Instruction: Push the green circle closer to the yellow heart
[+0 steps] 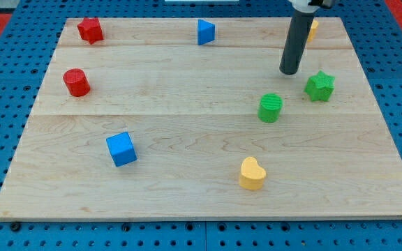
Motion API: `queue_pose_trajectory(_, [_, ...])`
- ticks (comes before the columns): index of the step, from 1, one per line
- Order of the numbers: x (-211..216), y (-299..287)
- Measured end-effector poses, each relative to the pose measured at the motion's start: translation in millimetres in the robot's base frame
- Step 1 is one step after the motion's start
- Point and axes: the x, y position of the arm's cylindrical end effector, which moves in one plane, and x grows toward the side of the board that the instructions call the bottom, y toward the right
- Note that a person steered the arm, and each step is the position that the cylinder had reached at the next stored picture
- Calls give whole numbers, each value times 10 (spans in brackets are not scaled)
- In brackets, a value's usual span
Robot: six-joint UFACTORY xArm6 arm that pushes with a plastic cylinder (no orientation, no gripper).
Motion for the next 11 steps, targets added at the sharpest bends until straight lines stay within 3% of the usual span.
queue_pose_trajectory(1, [404, -135])
queue_pose_trajectory(4, [734, -645])
queue_pose_trajectory(11, [1179, -337])
